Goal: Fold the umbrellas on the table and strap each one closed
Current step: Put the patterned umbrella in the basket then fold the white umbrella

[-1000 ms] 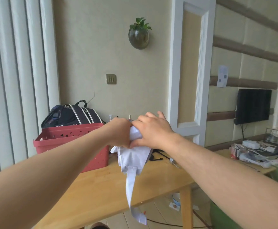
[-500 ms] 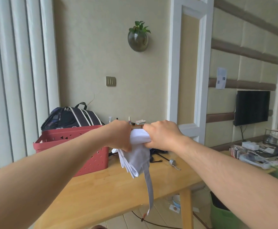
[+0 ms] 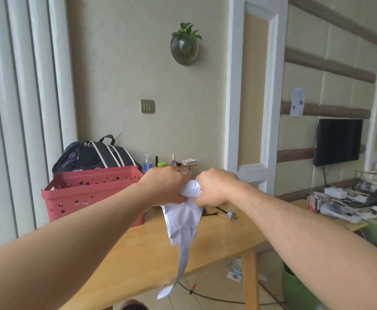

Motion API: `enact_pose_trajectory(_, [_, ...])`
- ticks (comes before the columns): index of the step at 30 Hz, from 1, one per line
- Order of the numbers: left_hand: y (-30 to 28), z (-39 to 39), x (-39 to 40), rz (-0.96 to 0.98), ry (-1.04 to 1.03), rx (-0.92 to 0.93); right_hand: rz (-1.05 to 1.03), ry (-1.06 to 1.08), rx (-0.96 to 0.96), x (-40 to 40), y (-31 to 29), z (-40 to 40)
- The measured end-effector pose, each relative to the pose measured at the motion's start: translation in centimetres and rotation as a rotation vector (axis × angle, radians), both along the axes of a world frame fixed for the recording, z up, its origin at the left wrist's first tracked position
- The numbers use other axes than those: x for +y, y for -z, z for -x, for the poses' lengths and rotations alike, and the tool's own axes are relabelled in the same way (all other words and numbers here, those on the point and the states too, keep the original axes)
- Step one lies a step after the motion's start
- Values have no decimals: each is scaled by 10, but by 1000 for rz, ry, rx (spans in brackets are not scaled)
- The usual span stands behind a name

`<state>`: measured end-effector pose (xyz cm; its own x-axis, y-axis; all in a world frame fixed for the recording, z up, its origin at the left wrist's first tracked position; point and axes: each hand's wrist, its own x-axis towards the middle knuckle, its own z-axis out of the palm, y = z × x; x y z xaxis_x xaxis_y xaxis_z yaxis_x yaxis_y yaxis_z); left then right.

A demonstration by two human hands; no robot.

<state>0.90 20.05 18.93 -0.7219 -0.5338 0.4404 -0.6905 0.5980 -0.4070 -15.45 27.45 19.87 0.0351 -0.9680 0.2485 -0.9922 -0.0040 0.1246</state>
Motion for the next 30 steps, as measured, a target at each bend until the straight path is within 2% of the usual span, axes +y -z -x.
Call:
enact_pose_trajectory(5, [7, -3, -5, -91, -15, -53, -45, 8, -40, 4, 6, 3])
enact_pose_trajectory(13, [8, -11, -8, -41, -20, -78, -172, -26, -274, 5, 5, 3])
enact_pose_trajectory(19, [8, -13, -4, -88, 21, -83, -236, -54, -362, 6, 7, 9])
enact_pose_trajectory(22, [12, -12, -1, -114, 5, -29, -170, -52, -273, 0, 10, 12])
enact_pose_trajectory(27, [10, -5, -1, -173, -84, 44, 135, -41, 108, -7, 7, 7])
enact_pose_trajectory(30, [5, 2, 3, -169, -120, 56, 216, -18, 210, -14, 13, -7])
